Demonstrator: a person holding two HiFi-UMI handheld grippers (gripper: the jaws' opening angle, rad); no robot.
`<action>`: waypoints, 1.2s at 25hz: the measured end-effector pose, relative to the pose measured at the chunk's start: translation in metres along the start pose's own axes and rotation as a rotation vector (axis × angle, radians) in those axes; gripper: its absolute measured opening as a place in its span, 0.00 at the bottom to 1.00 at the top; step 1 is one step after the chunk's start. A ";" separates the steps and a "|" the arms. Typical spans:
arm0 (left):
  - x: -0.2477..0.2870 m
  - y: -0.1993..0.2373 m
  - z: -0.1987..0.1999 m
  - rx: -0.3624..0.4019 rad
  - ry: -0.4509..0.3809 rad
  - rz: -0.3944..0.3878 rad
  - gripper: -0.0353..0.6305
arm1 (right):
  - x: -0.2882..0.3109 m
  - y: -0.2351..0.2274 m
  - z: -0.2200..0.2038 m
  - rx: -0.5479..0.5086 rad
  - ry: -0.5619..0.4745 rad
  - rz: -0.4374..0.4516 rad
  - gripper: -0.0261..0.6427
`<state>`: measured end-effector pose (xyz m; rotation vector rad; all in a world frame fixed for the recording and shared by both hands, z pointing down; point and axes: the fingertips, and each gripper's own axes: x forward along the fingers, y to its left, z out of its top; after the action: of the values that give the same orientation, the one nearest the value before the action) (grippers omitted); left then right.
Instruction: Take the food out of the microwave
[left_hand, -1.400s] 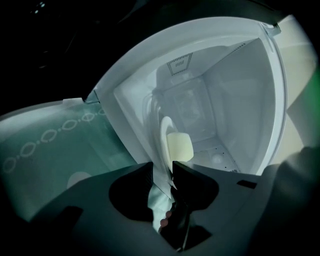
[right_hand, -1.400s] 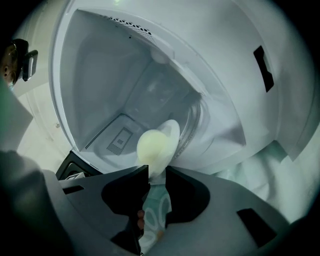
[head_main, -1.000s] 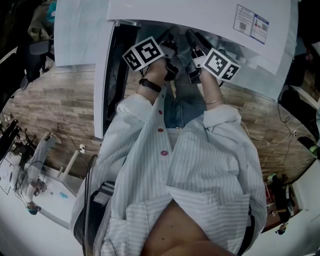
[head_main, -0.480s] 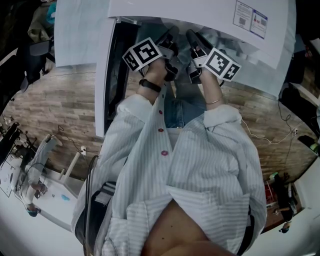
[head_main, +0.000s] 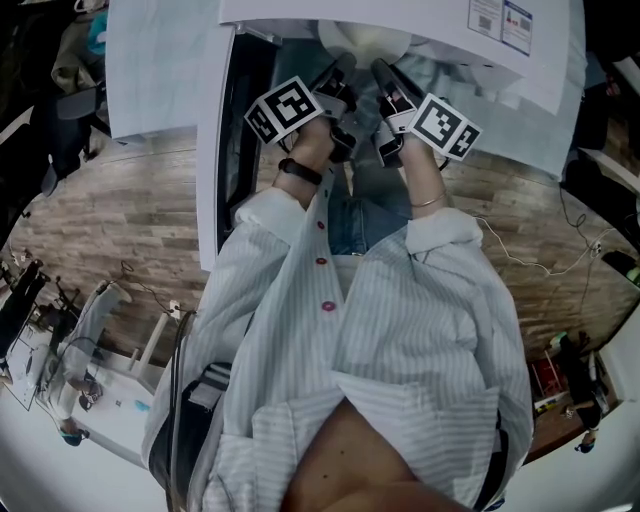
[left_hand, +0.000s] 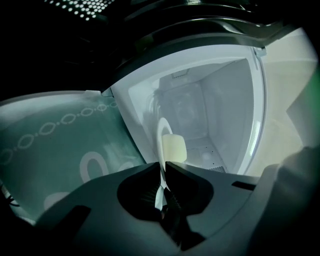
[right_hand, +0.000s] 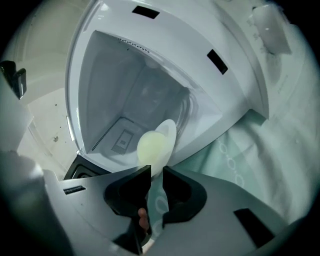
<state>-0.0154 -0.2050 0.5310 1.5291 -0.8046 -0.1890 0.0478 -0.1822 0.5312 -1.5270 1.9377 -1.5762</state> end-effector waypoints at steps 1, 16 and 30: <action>-0.002 0.000 -0.001 0.001 0.009 -0.002 0.11 | -0.002 0.000 -0.002 0.011 -0.009 -0.004 0.17; -0.009 -0.001 -0.025 0.016 0.049 -0.019 0.11 | -0.027 -0.007 -0.013 0.070 -0.068 -0.002 0.16; -0.032 -0.005 -0.053 0.015 -0.017 -0.027 0.11 | -0.056 -0.006 -0.026 0.031 -0.006 0.051 0.16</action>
<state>-0.0069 -0.1435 0.5237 1.5550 -0.8008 -0.2171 0.0575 -0.1214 0.5238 -1.4570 1.9243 -1.5715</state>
